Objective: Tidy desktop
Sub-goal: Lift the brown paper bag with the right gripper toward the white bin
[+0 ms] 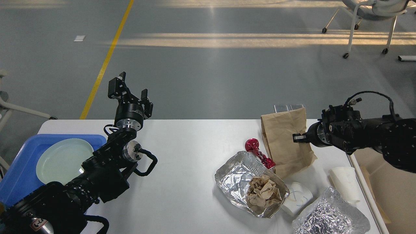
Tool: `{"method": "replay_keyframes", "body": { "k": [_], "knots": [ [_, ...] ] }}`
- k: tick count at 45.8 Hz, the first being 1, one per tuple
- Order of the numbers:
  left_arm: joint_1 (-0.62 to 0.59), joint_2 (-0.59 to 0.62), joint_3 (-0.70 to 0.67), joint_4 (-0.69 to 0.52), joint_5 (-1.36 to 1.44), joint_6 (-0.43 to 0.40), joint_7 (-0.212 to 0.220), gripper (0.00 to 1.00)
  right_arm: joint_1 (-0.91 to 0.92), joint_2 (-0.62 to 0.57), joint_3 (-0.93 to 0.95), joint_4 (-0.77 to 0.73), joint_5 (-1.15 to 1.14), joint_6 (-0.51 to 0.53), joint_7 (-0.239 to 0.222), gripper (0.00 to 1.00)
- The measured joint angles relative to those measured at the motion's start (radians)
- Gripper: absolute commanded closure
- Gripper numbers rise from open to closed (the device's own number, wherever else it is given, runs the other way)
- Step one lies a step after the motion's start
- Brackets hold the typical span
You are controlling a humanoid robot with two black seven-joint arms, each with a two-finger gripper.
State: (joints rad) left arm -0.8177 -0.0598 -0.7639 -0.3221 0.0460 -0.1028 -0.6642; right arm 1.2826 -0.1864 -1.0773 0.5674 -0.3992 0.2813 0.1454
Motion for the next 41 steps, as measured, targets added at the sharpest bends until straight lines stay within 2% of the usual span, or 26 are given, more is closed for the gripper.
{"method": "replay_keyframes", "body": {
  "k": [6, 16, 28, 37, 41],
  "knots": [
    [0.000, 0.000, 0.000, 0.000, 0.000, 0.000, 0.000, 0.01, 0.065, -0.004, 0.000, 0.000, 0.001, 0.028, 0.005, 1.00],
    [0.000, 0.000, 0.000, 0.000, 0.000, 0.000, 0.000, 0.01, 0.227, -0.013, 0.031, 0.004, 0.005, 0.135, 0.011, 1.00],
    [0.000, 0.000, 0.000, 0.000, 0.000, 0.000, 0.000, 0.01, 0.489, -0.046, 0.168, 0.053, 0.040, 0.424, 0.011, 1.00],
    [0.000, 0.000, 0.000, 0.000, 0.000, 0.000, 0.000, 0.01, 0.726, -0.181, 0.290, 0.239, 0.051, 0.633, 0.012, 1.00],
    [0.000, 0.000, 0.000, 0.000, 0.000, 0.000, 0.000, 0.01, 0.837, -0.251, 0.338, 0.323, 0.052, 0.669, 0.013, 1.00]
  ]
}}
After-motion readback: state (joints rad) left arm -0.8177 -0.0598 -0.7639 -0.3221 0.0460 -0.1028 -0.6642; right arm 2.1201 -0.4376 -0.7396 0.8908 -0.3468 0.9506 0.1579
